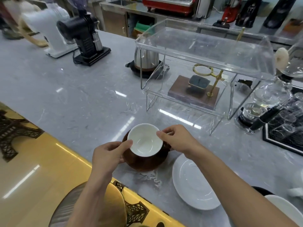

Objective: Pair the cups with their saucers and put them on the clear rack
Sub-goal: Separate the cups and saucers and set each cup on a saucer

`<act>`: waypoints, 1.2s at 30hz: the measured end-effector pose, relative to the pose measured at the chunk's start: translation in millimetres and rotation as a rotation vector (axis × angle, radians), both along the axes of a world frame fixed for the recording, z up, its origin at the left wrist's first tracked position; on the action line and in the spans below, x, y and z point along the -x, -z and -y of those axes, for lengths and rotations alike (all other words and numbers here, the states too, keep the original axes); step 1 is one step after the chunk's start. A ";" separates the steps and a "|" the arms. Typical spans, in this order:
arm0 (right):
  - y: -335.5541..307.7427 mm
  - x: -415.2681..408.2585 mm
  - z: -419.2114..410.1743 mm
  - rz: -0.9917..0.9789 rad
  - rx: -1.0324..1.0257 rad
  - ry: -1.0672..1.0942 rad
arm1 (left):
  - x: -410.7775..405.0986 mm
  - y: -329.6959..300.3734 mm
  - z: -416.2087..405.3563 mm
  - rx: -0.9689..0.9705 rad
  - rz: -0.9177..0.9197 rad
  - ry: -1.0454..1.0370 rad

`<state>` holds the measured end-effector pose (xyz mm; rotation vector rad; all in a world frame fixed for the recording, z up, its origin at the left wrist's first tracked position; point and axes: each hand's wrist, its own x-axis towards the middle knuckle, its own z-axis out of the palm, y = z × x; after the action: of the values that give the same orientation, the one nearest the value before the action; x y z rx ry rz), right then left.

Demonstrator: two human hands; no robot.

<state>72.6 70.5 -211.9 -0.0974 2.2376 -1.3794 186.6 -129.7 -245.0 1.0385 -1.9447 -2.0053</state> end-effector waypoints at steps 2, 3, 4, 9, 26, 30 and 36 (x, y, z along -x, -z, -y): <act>2.7 0.9 6.8 0.008 0.000 -0.013 | -1.6 3.0 5.4 0.005 0.012 -0.016; 4.0 1.3 9.7 0.009 0.000 -0.017 | -2.1 4.2 7.5 0.006 0.014 -0.017; 5.4 1.6 12.0 0.006 0.000 -0.019 | -2.7 5.1 9.0 0.004 0.014 -0.017; 15.1 3.5 17.6 -0.003 -0.021 -0.019 | -5.4 11.4 12.3 0.026 0.017 -0.019; 33.7 13.0 21.7 -0.048 -0.105 -0.061 | -8.6 11.5 11.8 -0.060 0.012 0.038; 34.8 11.4 20.9 -0.041 -0.107 -0.045 | -10.1 11.8 13.5 -0.026 0.012 0.070; 31.4 9.8 18.4 -0.084 -0.085 0.045 | -13.2 19.6 13.4 0.197 0.096 -0.022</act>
<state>62.8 52.1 -243.3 -0.0772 2.3782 -1.3242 199.9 -143.1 -264.6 1.1187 -2.1182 -1.7397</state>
